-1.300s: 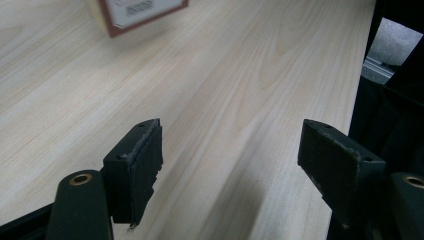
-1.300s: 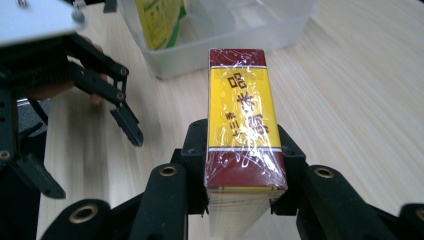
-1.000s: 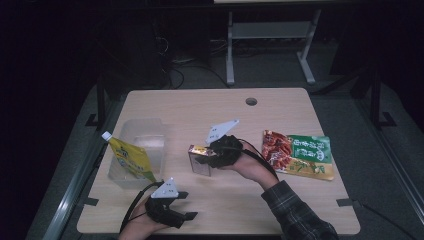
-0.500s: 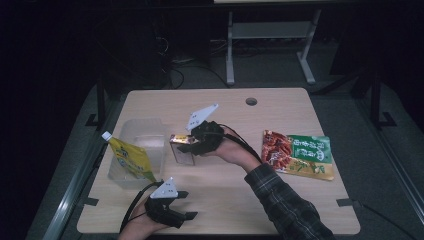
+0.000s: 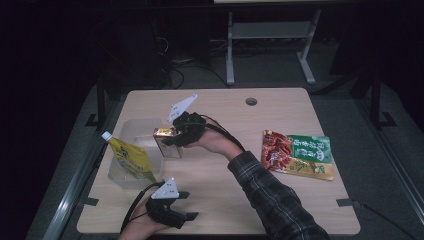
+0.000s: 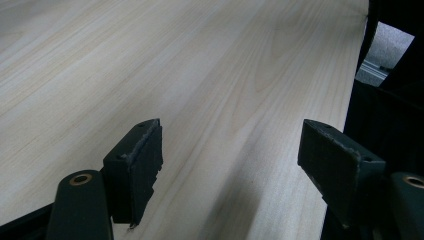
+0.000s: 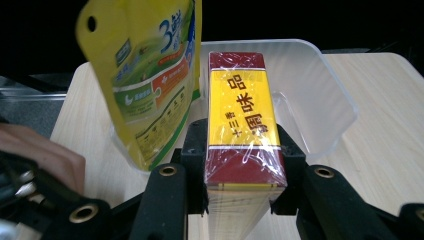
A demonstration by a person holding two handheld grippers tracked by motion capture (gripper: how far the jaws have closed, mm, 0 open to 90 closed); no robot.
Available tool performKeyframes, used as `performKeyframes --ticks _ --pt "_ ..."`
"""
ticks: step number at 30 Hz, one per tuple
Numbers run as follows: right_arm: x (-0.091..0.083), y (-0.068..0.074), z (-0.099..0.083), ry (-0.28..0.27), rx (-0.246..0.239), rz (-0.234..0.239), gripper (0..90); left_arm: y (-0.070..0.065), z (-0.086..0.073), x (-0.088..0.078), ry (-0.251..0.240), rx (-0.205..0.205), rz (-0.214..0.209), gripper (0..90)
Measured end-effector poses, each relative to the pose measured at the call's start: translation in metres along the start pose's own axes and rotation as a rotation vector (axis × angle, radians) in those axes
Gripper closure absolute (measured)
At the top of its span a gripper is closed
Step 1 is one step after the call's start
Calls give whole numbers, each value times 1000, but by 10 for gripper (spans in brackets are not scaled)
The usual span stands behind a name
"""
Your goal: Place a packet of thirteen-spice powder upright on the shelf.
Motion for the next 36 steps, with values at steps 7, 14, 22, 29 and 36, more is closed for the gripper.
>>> performKeyframes --ticks 7,14,22,29,36 --pt "13 -8 7 16 -3 13 671 -1 0 0 -1 3 0 253" --pt "20 -13 9 8 0 19 671 -1 1 0 0 10 0 253" --pt "29 -13 25 4 -22 33 670 -1 1 0 -1 22 -1 253" --pt "44 -14 40 -6 -38 64 671 -1 2 0 -4 27 -1 254" --pt "58 -18 46 -6 -46 90 670 0 2 -1 -9 33 1 254"
Point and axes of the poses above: each handheld gripper's, and its own axes: x roughly forward along the jaws, z roughly out of its top, y roughly to its left, the point moved 5 cm from there along x, roughly forward along the jaws, and after that the axes turned 10 degrees about z, right-handed, at the moved point
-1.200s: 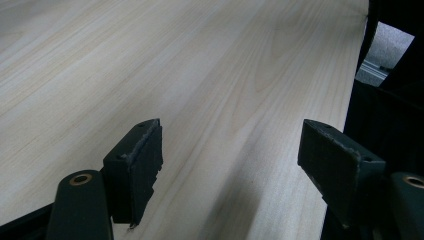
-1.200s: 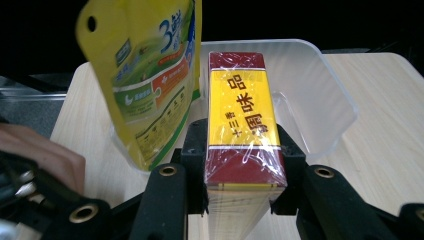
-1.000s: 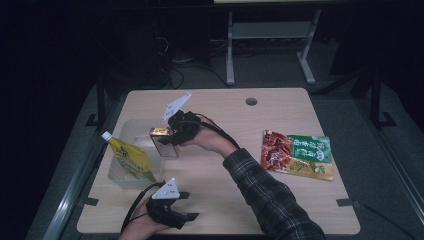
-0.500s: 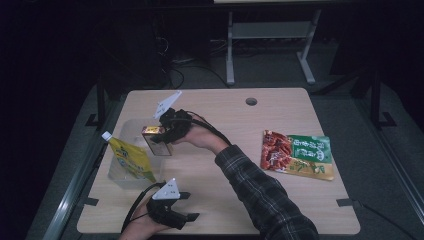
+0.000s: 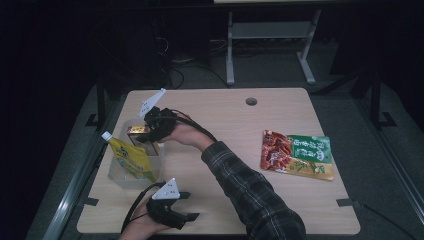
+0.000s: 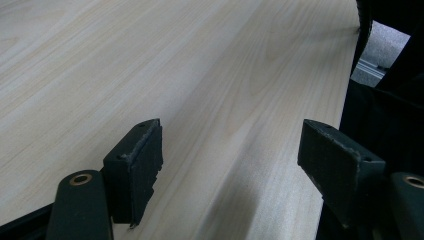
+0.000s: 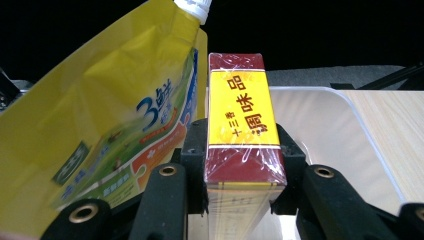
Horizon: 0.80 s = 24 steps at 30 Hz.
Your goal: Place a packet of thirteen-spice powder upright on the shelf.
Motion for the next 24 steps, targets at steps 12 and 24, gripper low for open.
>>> performKeyframes --ticks 12,24 --pt "11 -8 3 -15 20 35 671 -2 1 -1 -3 -10 -4 254" --pt "25 -8 1 4 0 39 671 -2 1 0 -1 -11 -6 254"
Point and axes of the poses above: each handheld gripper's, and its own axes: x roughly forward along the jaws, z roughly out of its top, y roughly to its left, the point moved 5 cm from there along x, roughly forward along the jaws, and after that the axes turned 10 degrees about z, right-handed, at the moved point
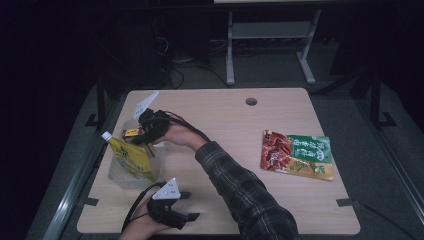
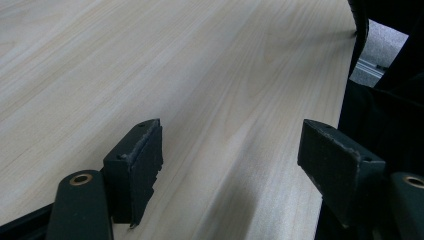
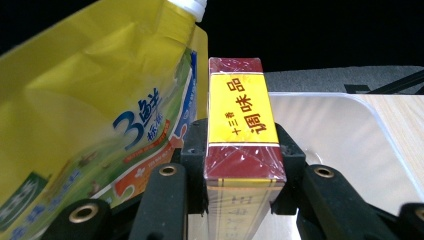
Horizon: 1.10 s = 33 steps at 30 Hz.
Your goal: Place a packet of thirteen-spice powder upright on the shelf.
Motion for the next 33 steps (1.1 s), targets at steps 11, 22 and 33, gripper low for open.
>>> performKeyframes --ticks 11,22,33 --pt "23 -3 -16 27 6 -9 668 1 0 0 2 15 -2 254" --pt "28 -1 -34 45 32 -2 595 -2 0 1 -2 -12 -7 254" --pt "3 14 -39 30 56 -18 435 1 -1 1 14 16 -1 254"
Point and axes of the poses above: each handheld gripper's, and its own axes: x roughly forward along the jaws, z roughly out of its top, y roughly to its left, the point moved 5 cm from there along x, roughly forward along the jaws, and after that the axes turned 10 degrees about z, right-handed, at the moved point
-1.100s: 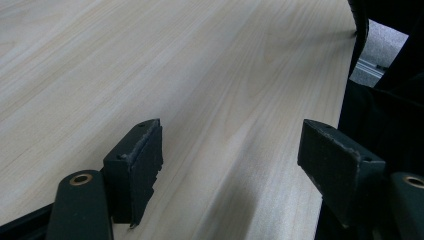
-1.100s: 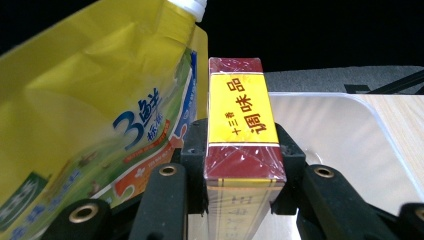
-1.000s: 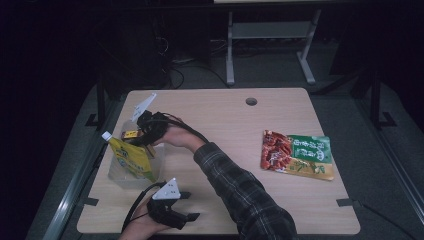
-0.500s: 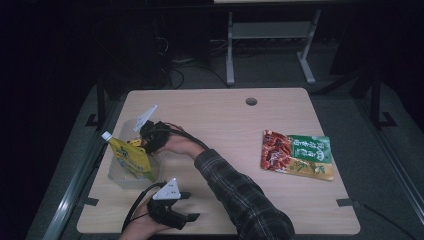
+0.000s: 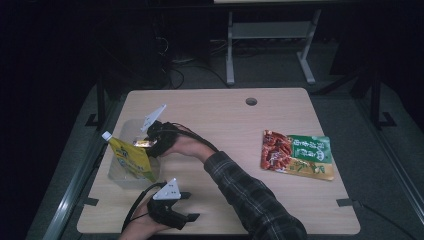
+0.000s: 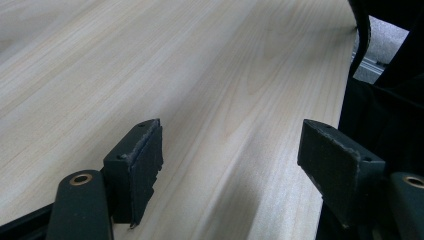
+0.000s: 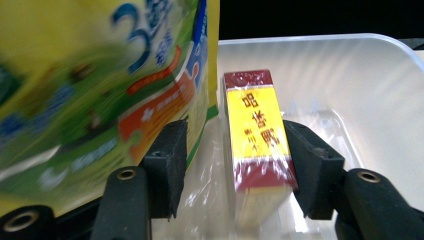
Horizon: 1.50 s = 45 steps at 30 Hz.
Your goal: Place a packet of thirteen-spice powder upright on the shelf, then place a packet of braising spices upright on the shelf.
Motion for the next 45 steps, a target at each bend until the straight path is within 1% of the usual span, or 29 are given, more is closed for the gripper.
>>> performKeyframes --ticks 3,4,6,11,13,15,17,18,20,21,24,26,29,35,36,37,40,41,42,43,44,45 --pt "-11 2 -5 0 15 -13 419 0 0 0 -1 7 2 254" --pt "-15 2 -7 1 13 -19 415 0 0 0 1 -1 2 254" --pt "-23 2 -11 1 22 -32 408 0 0 0 1 -5 1 254" --pt "-44 3 -20 -19 41 -64 393 1 -1 0 6 -4 2 254" --pt "-53 4 -24 -25 54 -76 390 0 -1 0 6 -5 2 254" --pt "-61 7 -29 -34 80 -86 385 0 -1 0 3 -11 0 254" --pt "-68 9 -35 -43 92 -98 384 0 -1 0 7 -5 3 254" --pt "-73 9 -39 -41 89 -108 383 0 -1 0 7 -4 3 254" --pt "-80 12 -47 -42 112 -122 381 0 -1 0 4 -3 2 254" --pt "-84 14 -51 -43 120 -129 377 0 0 1 0 -9 1 254" --pt "-96 16 -65 -38 133 -155 376 0 -1 1 1 -6 3 254" --pt "-105 18 -74 -40 146 -171 376 -1 0 1 -6 -16 0 254" --pt "-119 19 -91 -48 181 -205 378 -1 0 1 -6 -14 1 254" --pt "-148 17 -126 -61 254 -290 383 0 0 1 -1 -1 4 254" --pt "-153 17 -132 -63 277 -300 385 -1 0 2 -4 -12 4 254" --pt "-159 16 -138 -64 285 -320 386 -1 0 2 -4 -13 3 254" --pt "-175 14 -157 -85 333 -357 384 -1 0 2 -4 -11 3 254" --pt "-181 13 -164 -88 352 -375 384 0 0 2 -2 -1 6 254" --pt "-187 11 -171 -99 362 -395 384 0 0 2 0 -5 4 254" --pt "-193 10 -178 -108 384 -417 386 0 0 2 0 -4 4 254" --pt "-199 10 -185 -117 414 -438 393 0 0 3 -3 -14 2 254" --pt "-204 8 -194 -117 420 -458 400 1 0 3 3 -3 3 254"
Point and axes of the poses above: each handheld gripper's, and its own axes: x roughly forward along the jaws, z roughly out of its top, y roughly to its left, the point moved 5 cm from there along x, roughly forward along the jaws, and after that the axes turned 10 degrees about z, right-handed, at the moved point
